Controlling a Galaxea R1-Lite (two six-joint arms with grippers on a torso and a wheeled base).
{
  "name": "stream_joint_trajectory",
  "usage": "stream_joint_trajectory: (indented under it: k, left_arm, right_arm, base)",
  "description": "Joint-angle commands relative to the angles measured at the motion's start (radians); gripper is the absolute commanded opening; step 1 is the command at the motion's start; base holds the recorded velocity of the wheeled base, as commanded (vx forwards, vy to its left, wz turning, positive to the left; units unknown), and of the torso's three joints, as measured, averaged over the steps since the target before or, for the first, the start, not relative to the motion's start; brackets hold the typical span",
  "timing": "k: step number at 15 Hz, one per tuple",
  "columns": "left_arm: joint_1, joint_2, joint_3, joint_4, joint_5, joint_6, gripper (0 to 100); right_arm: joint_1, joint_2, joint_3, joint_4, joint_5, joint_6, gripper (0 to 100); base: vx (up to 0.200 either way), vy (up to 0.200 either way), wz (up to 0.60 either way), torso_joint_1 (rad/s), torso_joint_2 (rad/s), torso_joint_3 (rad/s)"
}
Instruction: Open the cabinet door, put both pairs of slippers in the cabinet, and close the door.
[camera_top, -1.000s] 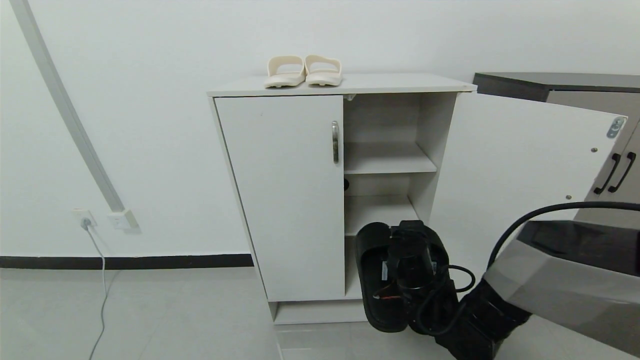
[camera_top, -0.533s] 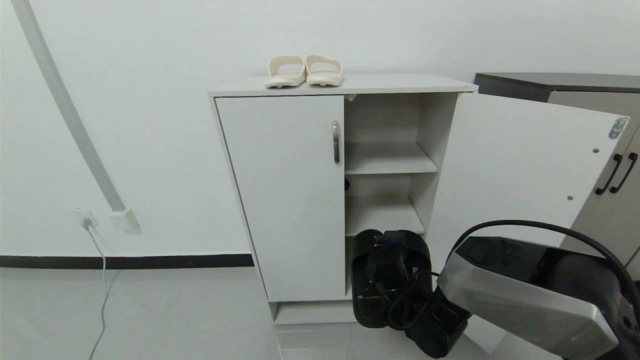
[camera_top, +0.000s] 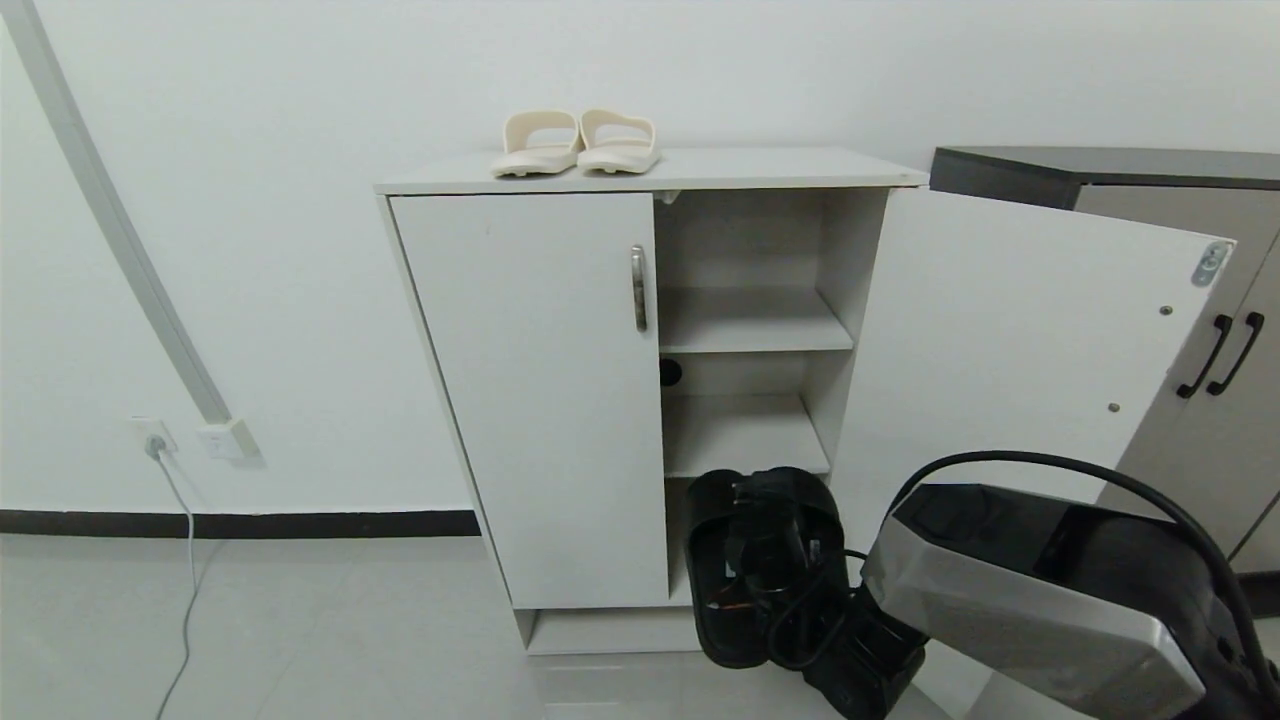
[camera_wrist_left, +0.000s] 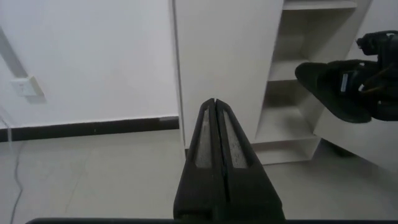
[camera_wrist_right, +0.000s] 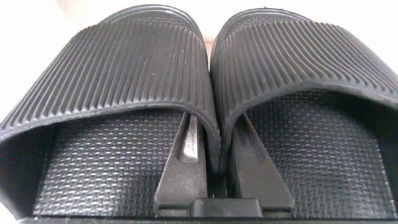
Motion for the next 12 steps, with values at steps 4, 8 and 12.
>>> stream_joint_trajectory:
  k: [4,8,12]
  left_arm:
    - [0.000,0.002,0.000,-0.001,0.000,0.001,0]
    - [0.000,0.002,0.000,-0.001,0.000,0.001,0]
    - [0.000,0.002,0.000,-0.001,0.000,0.001,0]
  right_arm:
    - [-0.013,0.024,-0.025,-0.037,0.053,-0.013,0]
    - [-0.017,0.027,-0.029,-0.035,0.048,-0.018,0]
    - [-0.017,0.029,-0.029,-0.035,0.047,-0.022,0]
  base:
    - [0.000,0.000,0.00,0.000,0.00,0.000]
    - [0.000,0.000,0.00,0.000,0.00,0.000]
    - [0.000,0.000,0.00,0.000,0.00,0.000]
